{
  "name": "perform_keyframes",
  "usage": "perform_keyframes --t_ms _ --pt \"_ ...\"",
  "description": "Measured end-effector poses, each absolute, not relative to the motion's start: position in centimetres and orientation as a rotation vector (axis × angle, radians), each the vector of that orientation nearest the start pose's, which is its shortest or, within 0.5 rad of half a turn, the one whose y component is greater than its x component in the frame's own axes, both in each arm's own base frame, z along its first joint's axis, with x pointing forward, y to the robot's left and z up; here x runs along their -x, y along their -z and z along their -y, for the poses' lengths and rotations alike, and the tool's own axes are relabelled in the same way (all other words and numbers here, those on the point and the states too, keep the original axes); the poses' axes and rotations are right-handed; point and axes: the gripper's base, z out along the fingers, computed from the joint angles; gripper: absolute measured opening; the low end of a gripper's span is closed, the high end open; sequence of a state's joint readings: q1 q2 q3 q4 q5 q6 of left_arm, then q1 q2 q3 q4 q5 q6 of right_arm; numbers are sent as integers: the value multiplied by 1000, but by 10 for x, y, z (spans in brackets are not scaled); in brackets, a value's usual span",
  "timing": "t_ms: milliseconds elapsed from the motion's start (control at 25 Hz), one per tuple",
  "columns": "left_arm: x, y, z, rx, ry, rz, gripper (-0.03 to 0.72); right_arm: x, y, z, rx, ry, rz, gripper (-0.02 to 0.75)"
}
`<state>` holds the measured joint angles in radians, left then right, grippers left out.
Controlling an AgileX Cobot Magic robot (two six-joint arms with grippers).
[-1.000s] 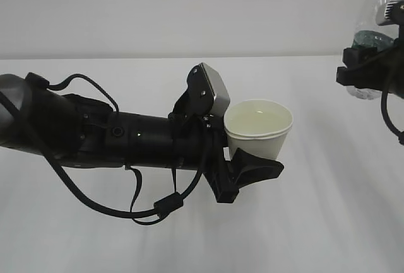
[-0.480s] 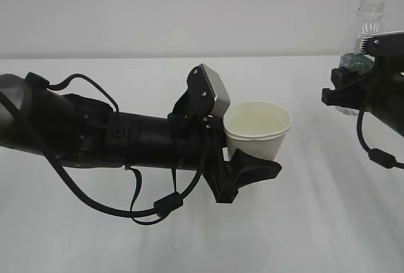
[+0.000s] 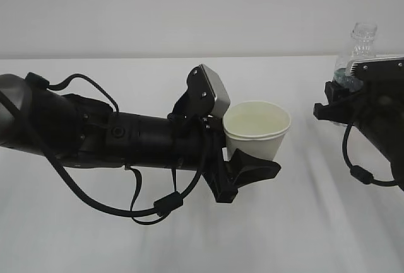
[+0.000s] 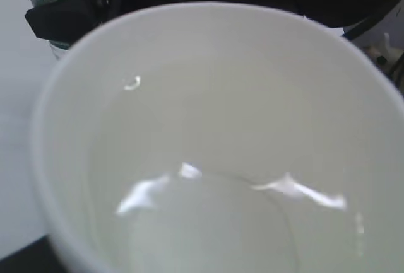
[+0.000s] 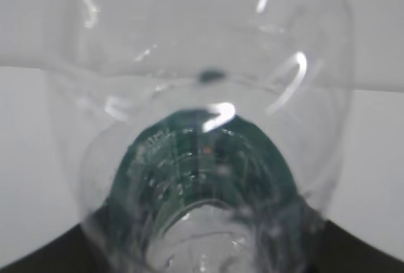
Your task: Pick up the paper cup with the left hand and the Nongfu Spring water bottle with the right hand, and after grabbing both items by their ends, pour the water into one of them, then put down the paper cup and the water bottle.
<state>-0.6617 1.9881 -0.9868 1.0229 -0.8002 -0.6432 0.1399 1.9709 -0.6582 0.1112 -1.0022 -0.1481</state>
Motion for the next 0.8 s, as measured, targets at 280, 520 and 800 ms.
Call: perform_keyframes --t_ms 280,520,800 --pt "-270 -151 281 -1226 943 -1607 452 -339 -101 -39 138 54 -1787 359" --pt "-270 -151 281 -1226 943 -1607 452 -345 -94 -39 138 56 -1779 358" --pt "-270 -151 281 -1226 943 -1607 452 -353 -89 -41 123 44 -1774 358"
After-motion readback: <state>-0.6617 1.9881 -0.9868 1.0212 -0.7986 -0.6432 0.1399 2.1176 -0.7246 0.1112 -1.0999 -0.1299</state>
